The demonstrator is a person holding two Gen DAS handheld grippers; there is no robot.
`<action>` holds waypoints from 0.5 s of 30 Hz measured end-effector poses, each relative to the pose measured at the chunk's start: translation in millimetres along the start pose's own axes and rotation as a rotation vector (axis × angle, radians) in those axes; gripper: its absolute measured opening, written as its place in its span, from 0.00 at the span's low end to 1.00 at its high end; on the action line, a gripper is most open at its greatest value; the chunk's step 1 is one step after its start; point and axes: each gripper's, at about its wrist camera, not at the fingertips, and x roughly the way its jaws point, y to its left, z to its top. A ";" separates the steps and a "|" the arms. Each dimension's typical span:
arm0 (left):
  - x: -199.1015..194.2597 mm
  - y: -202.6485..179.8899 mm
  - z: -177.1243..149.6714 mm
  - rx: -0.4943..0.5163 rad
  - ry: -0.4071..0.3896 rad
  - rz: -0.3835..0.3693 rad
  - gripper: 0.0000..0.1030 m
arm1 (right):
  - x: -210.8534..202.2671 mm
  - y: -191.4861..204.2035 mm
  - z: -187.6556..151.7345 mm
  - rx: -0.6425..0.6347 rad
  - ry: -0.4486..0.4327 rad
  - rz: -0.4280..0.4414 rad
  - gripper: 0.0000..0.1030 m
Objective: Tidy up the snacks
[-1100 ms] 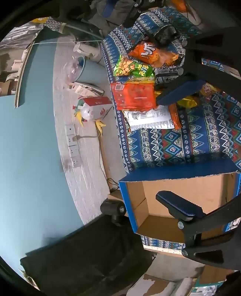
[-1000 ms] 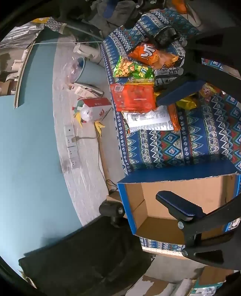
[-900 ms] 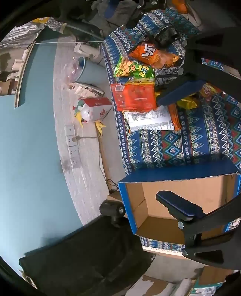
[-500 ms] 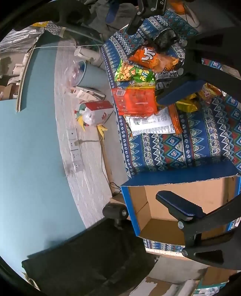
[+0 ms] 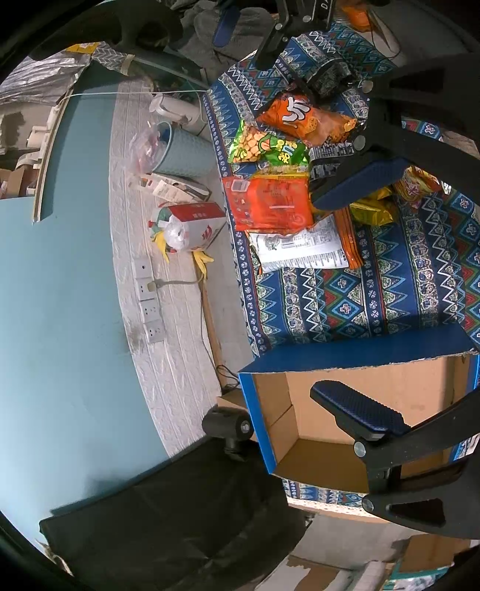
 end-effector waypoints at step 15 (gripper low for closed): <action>2.0 -1.9 -0.6 0.009 0.016 -0.001 0.92 | 1.7 0.2 0.5 -0.002 0.012 -0.002 0.87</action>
